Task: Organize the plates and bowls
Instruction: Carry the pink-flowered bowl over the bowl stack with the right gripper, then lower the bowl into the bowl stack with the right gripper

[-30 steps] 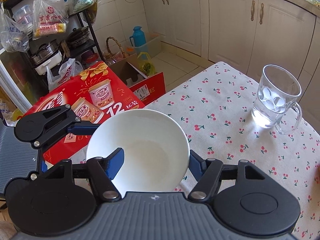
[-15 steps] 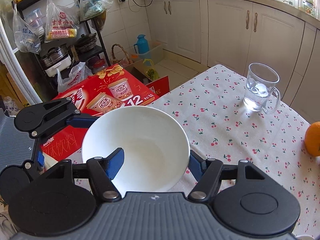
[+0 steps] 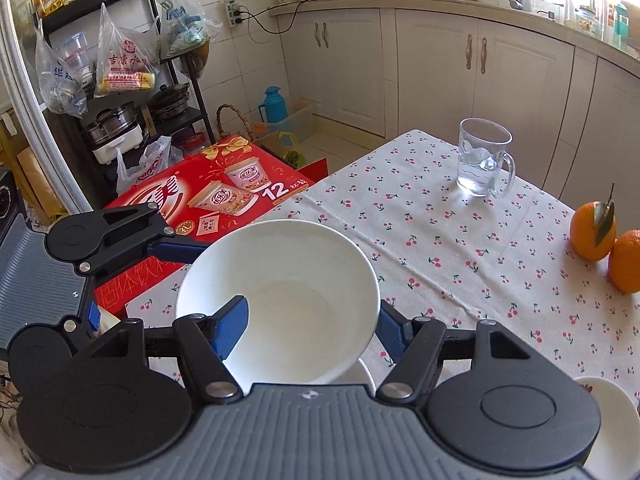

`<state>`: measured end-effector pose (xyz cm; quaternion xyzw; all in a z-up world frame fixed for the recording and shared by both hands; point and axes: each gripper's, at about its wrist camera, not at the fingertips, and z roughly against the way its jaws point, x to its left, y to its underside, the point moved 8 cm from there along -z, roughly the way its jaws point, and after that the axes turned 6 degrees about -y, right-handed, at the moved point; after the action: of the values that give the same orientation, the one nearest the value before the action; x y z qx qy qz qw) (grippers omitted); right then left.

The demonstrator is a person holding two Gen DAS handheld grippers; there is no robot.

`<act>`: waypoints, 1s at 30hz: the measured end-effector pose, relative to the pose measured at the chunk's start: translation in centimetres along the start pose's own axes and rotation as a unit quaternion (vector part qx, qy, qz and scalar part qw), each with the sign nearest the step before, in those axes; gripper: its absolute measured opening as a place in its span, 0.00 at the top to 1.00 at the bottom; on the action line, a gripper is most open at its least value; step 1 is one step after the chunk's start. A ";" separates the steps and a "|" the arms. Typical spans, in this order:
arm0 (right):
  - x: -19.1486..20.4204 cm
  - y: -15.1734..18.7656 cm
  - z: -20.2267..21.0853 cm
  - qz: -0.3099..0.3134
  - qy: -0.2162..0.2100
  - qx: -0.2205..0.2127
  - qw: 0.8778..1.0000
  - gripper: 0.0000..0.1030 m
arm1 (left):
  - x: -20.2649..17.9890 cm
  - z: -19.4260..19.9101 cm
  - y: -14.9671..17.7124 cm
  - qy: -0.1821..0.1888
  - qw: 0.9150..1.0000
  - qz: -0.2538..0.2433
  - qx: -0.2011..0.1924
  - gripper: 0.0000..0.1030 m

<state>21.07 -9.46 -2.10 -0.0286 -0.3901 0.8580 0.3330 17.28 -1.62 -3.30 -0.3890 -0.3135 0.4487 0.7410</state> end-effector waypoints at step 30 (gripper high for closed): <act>-1.3 5.2 -0.2 -0.052 -0.006 0.005 0.999 0.28 | -2.1 -1.2 2.7 0.044 0.998 0.017 0.051 0.10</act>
<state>19.25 -12.57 -6.12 -0.0020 -0.3886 0.8417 0.3749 16.29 -3.08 -6.49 -0.3750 -0.2506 0.4597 0.7650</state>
